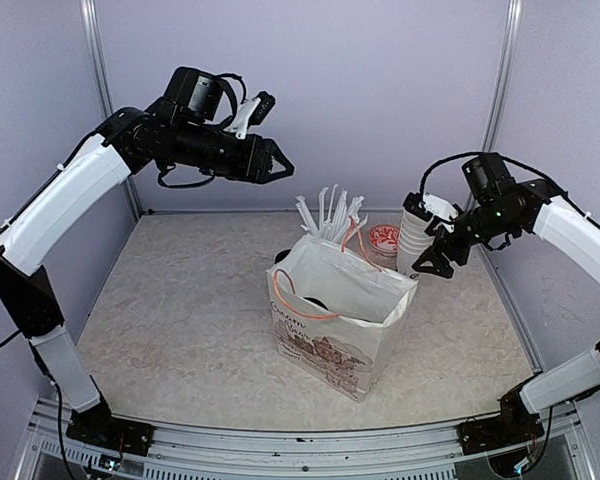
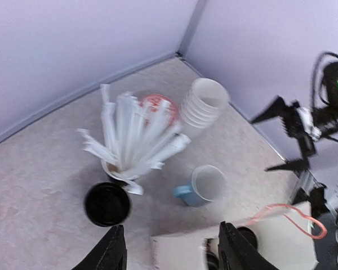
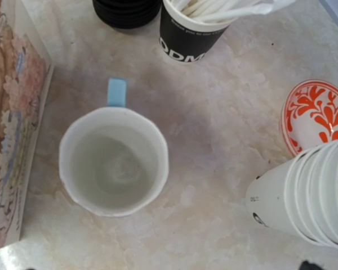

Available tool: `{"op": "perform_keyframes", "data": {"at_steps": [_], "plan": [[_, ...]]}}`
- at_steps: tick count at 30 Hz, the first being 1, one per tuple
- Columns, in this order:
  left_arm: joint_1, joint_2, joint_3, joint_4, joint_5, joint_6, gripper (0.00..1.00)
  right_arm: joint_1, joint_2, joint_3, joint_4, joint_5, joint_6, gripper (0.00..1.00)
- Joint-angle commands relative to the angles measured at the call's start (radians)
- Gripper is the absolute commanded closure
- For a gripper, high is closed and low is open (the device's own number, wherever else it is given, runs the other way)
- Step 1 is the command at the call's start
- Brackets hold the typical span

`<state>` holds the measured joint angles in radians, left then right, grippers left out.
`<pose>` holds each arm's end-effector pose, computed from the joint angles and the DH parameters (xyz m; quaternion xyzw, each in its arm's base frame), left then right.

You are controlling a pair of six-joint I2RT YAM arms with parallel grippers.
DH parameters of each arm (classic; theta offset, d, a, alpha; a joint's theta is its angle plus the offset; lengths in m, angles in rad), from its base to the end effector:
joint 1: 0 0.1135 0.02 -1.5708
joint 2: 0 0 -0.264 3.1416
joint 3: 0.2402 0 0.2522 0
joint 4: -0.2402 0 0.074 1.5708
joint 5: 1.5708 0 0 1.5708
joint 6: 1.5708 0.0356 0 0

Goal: Pack the takeout coffee

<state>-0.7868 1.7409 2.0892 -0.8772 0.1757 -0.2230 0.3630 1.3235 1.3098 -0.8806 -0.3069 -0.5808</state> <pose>0.2559 -0.2654 0.4587 0.2823 0.8177 -0.3064 0.3971 0.2474 0.1055 0.3419 -0.4690 0.8073 0.1077 0.3417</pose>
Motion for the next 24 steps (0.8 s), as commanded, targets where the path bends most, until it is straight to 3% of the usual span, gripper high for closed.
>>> {"op": "perform_keyframes", "data": {"at_steps": [1,7,11,18,24], "plan": [[0.093,0.057,-0.008,0.09,-0.122,0.023,0.47,-0.021,-0.012,-0.004,0.035,0.007,0.015,0.0],[0.165,0.206,0.01,0.218,-0.051,0.021,0.49,-0.025,0.006,-0.003,0.039,-0.004,0.018,0.01],[0.173,0.32,0.099,0.239,-0.031,0.031,0.44,-0.028,0.014,-0.008,0.041,-0.006,0.019,0.0],[0.193,0.443,0.143,0.296,-0.005,0.003,0.44,-0.029,0.036,-0.008,0.042,-0.016,0.02,0.0],[0.196,0.503,0.163,0.314,0.039,-0.009,0.56,-0.03,0.052,-0.01,0.047,-0.023,0.02,0.0]]}}
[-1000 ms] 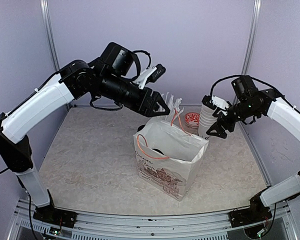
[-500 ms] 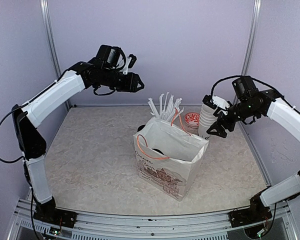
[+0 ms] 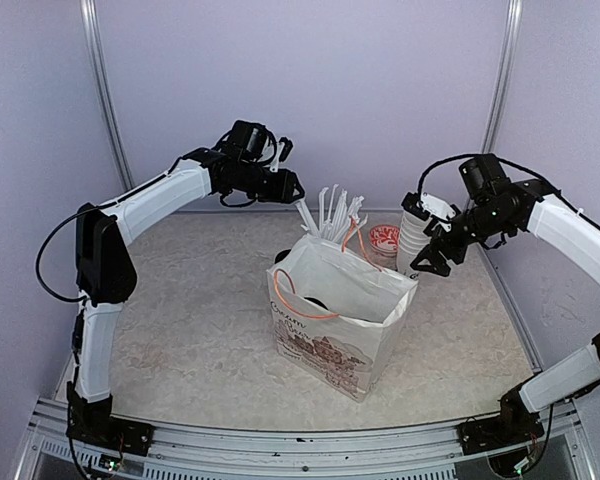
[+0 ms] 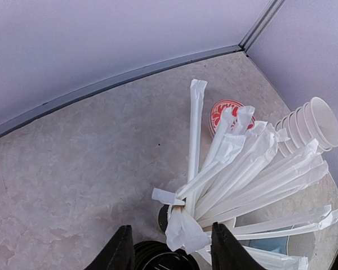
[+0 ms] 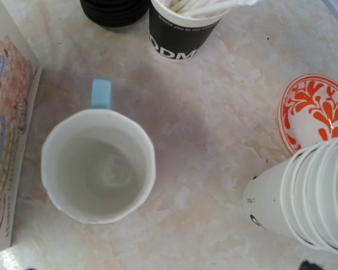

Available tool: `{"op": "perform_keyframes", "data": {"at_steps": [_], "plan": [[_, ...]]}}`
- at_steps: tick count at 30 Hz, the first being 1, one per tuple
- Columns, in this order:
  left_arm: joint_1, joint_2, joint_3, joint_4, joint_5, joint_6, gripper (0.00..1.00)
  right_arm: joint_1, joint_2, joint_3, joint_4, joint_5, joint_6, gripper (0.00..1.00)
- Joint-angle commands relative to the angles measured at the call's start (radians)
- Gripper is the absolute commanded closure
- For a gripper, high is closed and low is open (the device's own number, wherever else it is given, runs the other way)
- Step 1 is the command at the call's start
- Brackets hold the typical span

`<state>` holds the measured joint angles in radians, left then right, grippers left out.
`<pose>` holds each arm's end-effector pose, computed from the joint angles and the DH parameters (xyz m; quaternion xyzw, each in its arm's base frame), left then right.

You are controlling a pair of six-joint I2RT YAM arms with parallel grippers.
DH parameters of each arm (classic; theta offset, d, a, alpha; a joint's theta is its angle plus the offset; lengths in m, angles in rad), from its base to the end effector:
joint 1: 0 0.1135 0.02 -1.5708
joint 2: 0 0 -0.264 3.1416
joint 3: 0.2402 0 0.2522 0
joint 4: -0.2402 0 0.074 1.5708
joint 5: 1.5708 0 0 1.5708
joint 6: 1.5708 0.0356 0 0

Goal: Pack the takeout coffee

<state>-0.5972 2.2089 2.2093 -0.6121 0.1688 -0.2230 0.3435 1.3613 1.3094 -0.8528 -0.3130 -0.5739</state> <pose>0.4196 -0.2926 0.3230 0.2027 0.8614 -0.2519 0.3918 0.2595 0.1044 0.3341 -0.4590 0.8144 0.1092 0.3377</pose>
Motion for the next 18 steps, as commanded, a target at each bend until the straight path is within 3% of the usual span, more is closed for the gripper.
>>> {"op": "perform_keyframes", "data": {"at_steps": [1,10,18], "plan": [[0.007,0.039,0.044,0.051,0.053,-0.009,0.59,-0.011,0.017,-0.008,0.02,-0.019,0.013,0.0],[0.007,0.048,0.044,0.058,0.09,-0.009,0.93,-0.011,0.03,-0.015,0.027,-0.022,0.01,0.0],[0.004,0.0,0.043,0.057,0.079,-0.004,1.0,-0.011,0.033,-0.016,0.029,-0.023,0.01,0.0]]}}
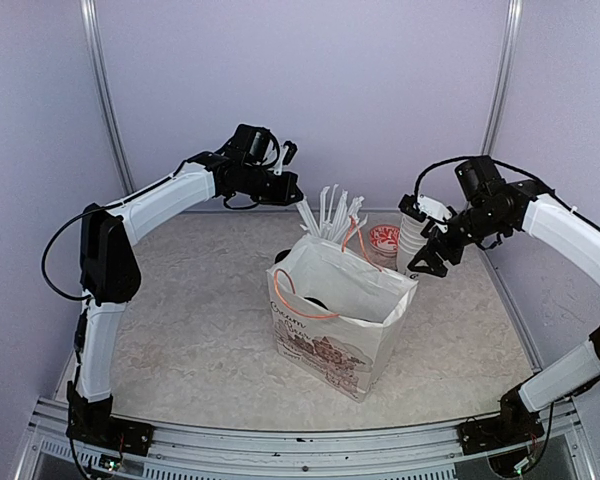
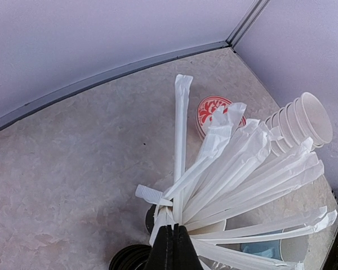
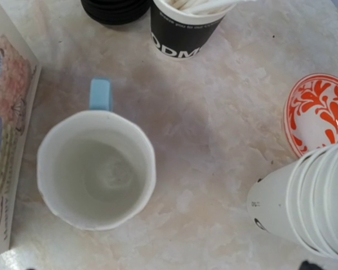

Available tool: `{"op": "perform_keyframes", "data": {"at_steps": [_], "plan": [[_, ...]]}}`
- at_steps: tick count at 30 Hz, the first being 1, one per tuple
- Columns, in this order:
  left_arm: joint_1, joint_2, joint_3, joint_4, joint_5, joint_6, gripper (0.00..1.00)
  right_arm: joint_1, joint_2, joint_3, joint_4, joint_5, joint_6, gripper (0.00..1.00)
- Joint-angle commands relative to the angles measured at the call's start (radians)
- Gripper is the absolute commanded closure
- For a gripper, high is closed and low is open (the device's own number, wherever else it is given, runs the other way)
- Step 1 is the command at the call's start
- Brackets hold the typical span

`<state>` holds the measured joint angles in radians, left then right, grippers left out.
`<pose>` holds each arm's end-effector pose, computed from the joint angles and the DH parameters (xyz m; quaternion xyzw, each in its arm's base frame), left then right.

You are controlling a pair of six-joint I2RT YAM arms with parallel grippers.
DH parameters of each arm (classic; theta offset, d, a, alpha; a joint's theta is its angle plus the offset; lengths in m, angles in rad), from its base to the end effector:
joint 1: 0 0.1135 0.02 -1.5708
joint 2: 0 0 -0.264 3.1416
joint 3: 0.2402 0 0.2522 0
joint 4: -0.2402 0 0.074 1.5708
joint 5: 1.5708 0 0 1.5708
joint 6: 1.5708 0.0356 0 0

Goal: Pack the takeout coffee

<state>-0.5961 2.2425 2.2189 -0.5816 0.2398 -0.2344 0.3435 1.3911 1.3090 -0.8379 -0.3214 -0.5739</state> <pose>0.4255 -0.2989 0.3126 0.2128 0.8550 -0.2829 0.3790 0.2666 0.1073 0.3272 -0.4600 0.8160 0.1143 0.3309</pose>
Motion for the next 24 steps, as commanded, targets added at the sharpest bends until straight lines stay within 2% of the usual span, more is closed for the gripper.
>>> {"op": "perform_keyframes", "data": {"at_steps": [1,12,17,21,24], "plan": [[0.001,-0.043,0.034,0.025,0.005,0.007,1.0,-0.011,0.003,-0.014,0.014,-0.013,0.009,0.0],[-0.041,-0.214,0.06,-0.039,-0.058,0.032,1.0,-0.011,0.016,-0.003,0.012,-0.017,0.008,0.01],[-0.09,-0.279,0.092,-0.08,-0.15,0.07,1.0,-0.011,0.025,0.011,0.004,-0.024,0.01,0.0],[-0.141,-0.399,0.108,-0.122,-0.23,0.107,1.0,-0.011,0.027,0.019,0.003,-0.024,0.008,0.0],[-0.168,-0.495,0.106,-0.171,-0.235,0.118,1.0,-0.011,0.031,0.025,0.0,-0.025,0.011,0.01]]}}
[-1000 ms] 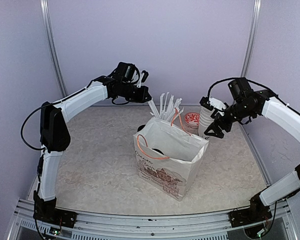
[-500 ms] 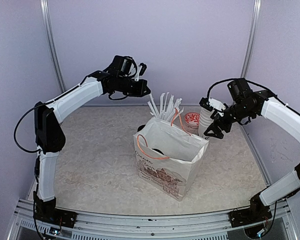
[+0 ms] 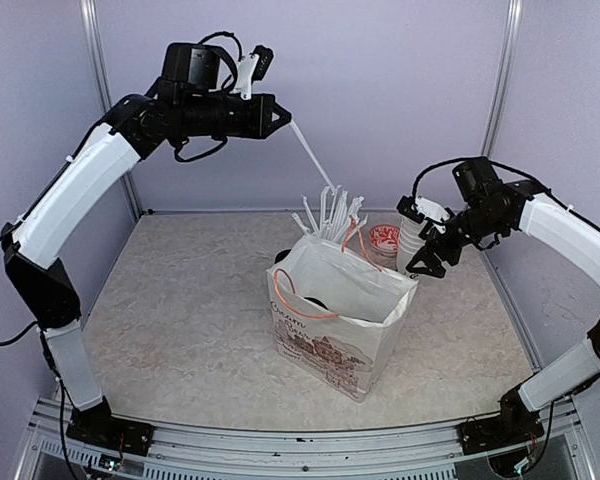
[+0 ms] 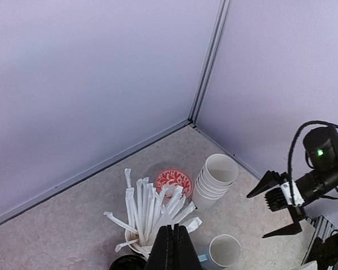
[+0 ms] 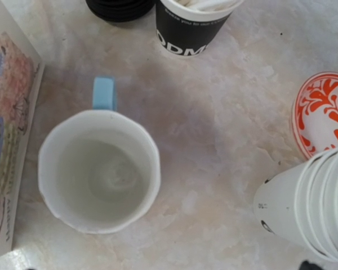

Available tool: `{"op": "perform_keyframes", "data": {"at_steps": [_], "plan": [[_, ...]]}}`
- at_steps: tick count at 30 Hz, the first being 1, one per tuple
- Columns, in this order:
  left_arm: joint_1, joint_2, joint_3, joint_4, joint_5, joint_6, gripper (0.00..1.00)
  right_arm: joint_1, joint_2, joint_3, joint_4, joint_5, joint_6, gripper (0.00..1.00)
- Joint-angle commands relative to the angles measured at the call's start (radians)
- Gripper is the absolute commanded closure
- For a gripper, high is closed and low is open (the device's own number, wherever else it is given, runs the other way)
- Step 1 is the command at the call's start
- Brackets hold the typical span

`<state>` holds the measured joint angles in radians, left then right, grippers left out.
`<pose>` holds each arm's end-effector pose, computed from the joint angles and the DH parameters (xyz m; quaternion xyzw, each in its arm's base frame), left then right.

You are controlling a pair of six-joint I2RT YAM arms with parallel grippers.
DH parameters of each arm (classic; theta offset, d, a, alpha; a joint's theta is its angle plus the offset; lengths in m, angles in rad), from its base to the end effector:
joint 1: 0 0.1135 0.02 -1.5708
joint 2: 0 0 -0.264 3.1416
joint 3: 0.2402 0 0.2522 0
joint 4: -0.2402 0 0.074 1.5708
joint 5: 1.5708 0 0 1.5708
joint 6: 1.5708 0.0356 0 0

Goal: Pack the takeout coffee

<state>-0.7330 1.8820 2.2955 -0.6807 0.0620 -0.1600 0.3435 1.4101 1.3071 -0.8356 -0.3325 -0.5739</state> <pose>0.3008 -0.2738 0.4893 0.2426 0.7569 -0.2840 0.5362 0.2703 0.1090 0.3217 -0.4612 0.8177 0.1210 0.3226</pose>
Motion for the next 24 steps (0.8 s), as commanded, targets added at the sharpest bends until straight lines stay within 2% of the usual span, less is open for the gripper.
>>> {"op": "perform_keyframes", "data": {"at_steps": [1,8,11,17,24], "plan": [[-0.04,-0.156,0.028,-0.095,-0.059,0.047,1.0,-0.011,0.013,0.029,-0.004,-0.015,0.012,0.01],[-0.104,-0.295,-0.029,-0.307,-0.035,0.05,1.0,-0.011,0.012,0.044,-0.016,-0.013,0.02,0.0],[-0.149,-0.358,-0.107,-0.332,-0.007,0.031,1.0,-0.011,0.006,0.042,-0.019,-0.012,0.022,0.01],[-0.212,-0.424,-0.286,-0.24,0.168,-0.024,1.0,-0.011,-0.019,0.01,-0.005,-0.009,0.023,0.0],[-0.268,-0.346,-0.419,-0.079,0.314,-0.057,1.0,-0.011,-0.051,-0.026,0.007,-0.004,0.016,0.01]]}}
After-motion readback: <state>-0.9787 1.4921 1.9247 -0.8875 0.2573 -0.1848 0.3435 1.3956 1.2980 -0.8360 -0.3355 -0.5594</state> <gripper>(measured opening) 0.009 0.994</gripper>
